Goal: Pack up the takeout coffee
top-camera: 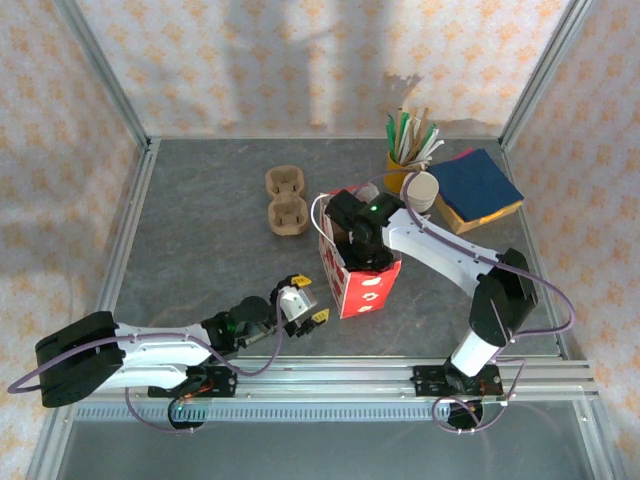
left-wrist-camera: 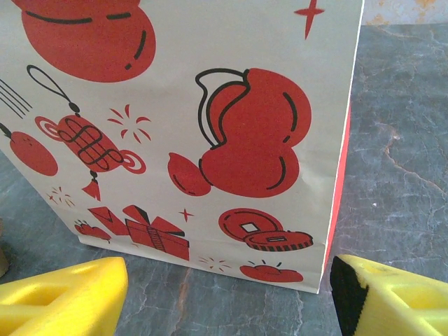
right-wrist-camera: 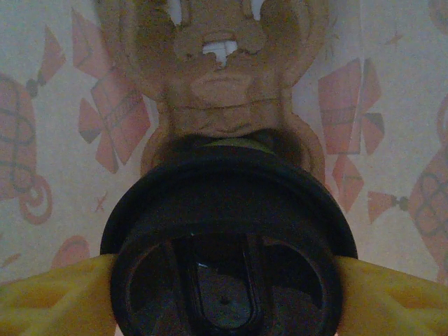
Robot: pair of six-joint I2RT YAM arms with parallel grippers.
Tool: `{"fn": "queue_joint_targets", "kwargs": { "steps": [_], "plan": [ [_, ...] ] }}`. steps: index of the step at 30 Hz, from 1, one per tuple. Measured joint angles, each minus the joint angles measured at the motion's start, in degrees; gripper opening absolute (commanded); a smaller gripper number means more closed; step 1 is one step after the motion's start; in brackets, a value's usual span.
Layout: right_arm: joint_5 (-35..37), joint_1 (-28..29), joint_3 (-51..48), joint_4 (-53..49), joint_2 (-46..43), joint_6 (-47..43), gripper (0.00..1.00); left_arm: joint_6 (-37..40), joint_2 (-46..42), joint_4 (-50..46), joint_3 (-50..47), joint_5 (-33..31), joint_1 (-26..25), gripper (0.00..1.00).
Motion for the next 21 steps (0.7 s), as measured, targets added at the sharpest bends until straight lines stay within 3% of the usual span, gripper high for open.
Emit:
{"fn": "queue_joint_targets", "kwargs": {
  "steps": [21],
  "plan": [
    [-0.15, -0.79, 0.79, -0.42, 0.92, -0.74, 0.68, 0.0, 0.0, 0.0, 0.0, 0.0, 0.0, 0.8]
  ]
}}
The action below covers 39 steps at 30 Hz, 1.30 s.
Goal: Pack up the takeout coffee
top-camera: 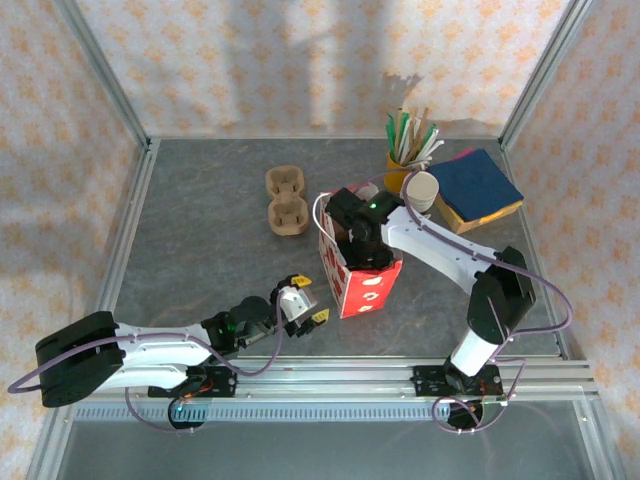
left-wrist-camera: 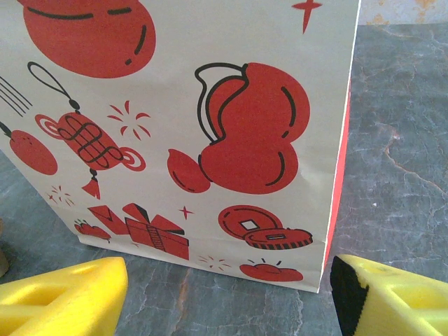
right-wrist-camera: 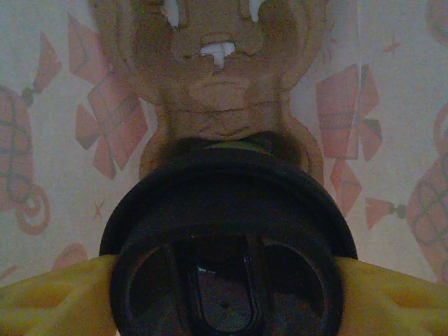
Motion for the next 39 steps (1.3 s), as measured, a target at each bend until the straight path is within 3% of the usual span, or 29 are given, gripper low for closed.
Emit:
{"fn": "queue_joint_targets", "kwargs": {
  "steps": [18, 29, 33, 35, 36, 39],
  "plan": [
    [-0.57, -0.37, 0.42, -0.02, 0.2, -0.5, 0.37, -0.02, 0.0, 0.0, 0.0, 0.0, 0.0, 0.8],
    [-0.55, -0.37, 0.61, -0.17, 0.22, -0.07, 0.28, -0.02, -0.02, 0.0, 0.0, 0.0, 0.0, 0.8],
    [-0.52, -0.37, 0.63, -0.2, 0.22, 0.17, 0.3, -0.02, -0.02, 0.0, 0.0, 0.0, 0.0, 0.8],
    [-0.52, -0.37, 0.66, -0.2, 0.22, 0.33, 0.44, -0.02, -0.02, 0.02, 0.0, 0.0, 0.0, 0.8],
    [-0.52, -0.35, 0.66, -0.2, 0.22, 0.33, 0.56, -0.02, -0.02, 0.0, 0.0, 0.0, 0.0, 0.8],
    [-0.37, -0.35, 0.66, -0.2, 0.22, 0.57, 0.62, -0.02, -0.02, 0.0, 0.0, 0.0, 0.0, 0.8]
  ]
}}
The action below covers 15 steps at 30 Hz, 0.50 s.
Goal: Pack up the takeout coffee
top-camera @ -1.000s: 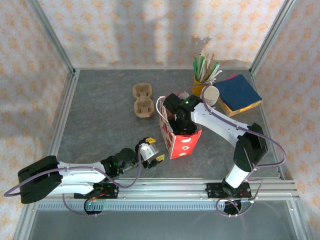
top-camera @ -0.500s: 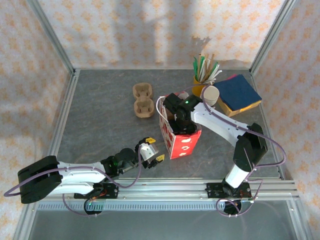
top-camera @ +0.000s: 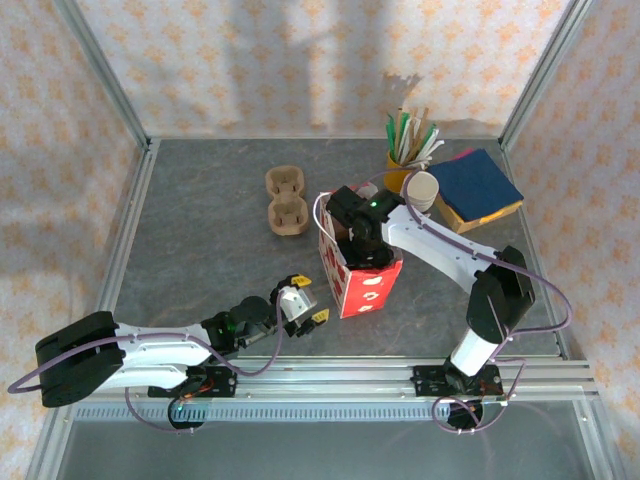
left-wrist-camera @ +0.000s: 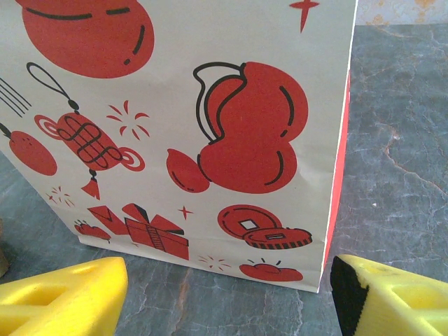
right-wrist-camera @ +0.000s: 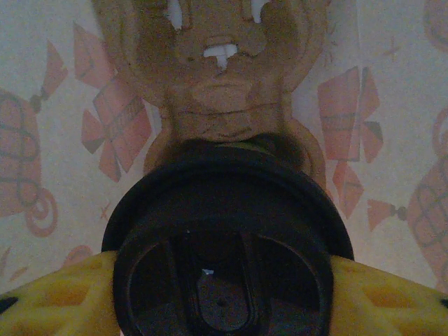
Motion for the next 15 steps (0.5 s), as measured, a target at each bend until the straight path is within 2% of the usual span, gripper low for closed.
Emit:
{"fn": "queue_joint_targets", "kwargs": {
  "steps": [3, 6, 7, 9, 11, 15],
  "plan": [
    [0.07, 0.0, 0.02, 0.0, 0.09, 0.02, 0.59, 0.0, 0.0, 0.0, 0.0, 0.0, 0.0, 0.8],
    [0.04, 0.0, 0.07, 0.02, 0.09, 0.04, 0.33, 0.0, 0.0, 0.0, 0.0, 0.0, 0.0, 0.8],
    [0.02, 0.0, 0.07, 0.02, 0.09, 0.04, 0.27, 0.0, 0.0, 0.02, 0.0, -0.02, 0.0, 0.8],
    [0.02, 0.0, 0.07, 0.02, 0.09, 0.04, 0.25, 0.0, 0.0, 0.0, 0.0, 0.0, 0.0, 0.8],
    [0.02, 0.0, 0.07, 0.02, 0.09, 0.15, 0.18, 0.0, 0.0, 0.0, 0.0, 0.0, 0.0, 0.8],
    [0.0, 0.0, 0.07, 0.02, 0.09, 0.2, 0.15, 0.0, 0.0, 0.0, 0.0, 0.0, 0.0, 0.8]
  ]
}}
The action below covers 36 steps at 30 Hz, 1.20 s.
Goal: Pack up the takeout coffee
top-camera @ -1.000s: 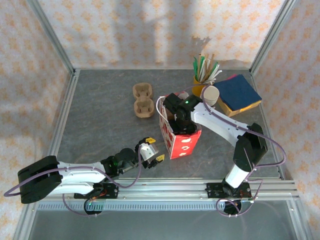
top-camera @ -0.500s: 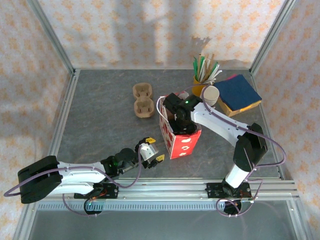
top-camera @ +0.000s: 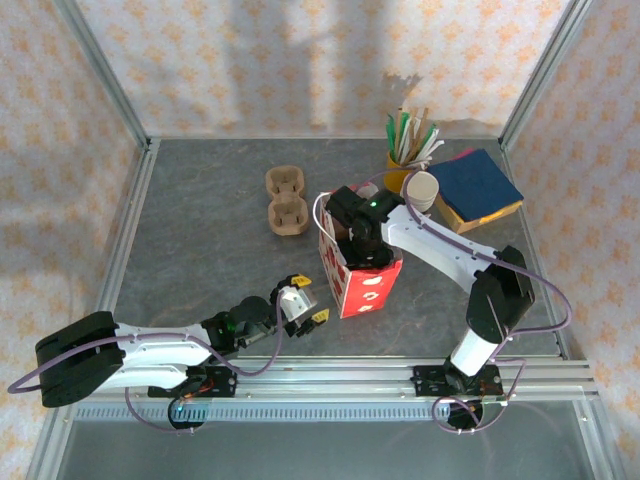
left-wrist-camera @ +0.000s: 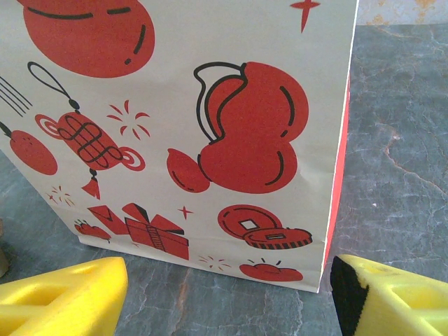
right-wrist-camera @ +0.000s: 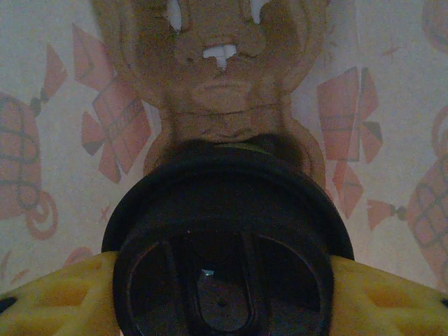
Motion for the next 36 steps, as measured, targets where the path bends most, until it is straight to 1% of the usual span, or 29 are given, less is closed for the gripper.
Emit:
{"fn": "queue_joint_targets", "kwargs": {
  "steps": [2, 6, 7, 8, 9, 12, 14, 21, 27, 36],
  "plan": [
    [0.0, 0.0, 0.0, 0.0, 0.0, 0.0, 0.11, 0.0, 0.0, 0.0, 0.0, 0.0, 0.0, 0.8],
    [-0.02, 0.0, 0.0, 0.0, 0.0, 0.02, 0.11, 0.0, 0.0, 0.0, 0.0, -0.02, 0.0, 0.81],
    [-0.02, 0.0, 0.0, 0.0, 0.0, 0.02, 0.14, 0.0, 0.0, 0.0, 0.0, -0.02, 0.0, 0.81],
    [-0.02, 0.0, 0.0, 0.0, 0.0, 0.02, 0.21, 0.0, 0.0, 0.0, 0.0, 0.0, 0.0, 0.81],
    [-0.02, 0.0, 0.0, 0.0, 0.0, 0.02, 0.31, 0.0, 0.0, 0.0, 0.0, -0.02, 0.0, 0.81],
    [0.0, 0.0, 0.04, 0.0, 0.0, 0.02, 0.49, 0.0, -0.13, 0.0, 0.0, -0.02, 0.0, 0.82],
    [0.02, 0.0, 0.26, -0.07, 0.0, 0.02, 0.55, 0.0, -0.24, 0.0, 0.0, -0.02, 0.0, 0.82],
    [0.63, 0.0, 0.92, -0.07, 0.02, 0.42, 0.66, 0.0, -0.26, -0.02, 0.0, -0.02, 0.0, 0.82],
    [1.16, 0.0, 1.07, -0.35, 0.02, 0.66, 0.71, 0.0, 0.13, -0.02, 0.0, -0.02, 0.0, 0.82],
    [1.4, 0.0, 2.36, -1.49, 0.0, 0.68, 0.73, 0.02, 2.19, 0.07, 0.0, 0.02, 0.0, 0.82]
  ]
}}
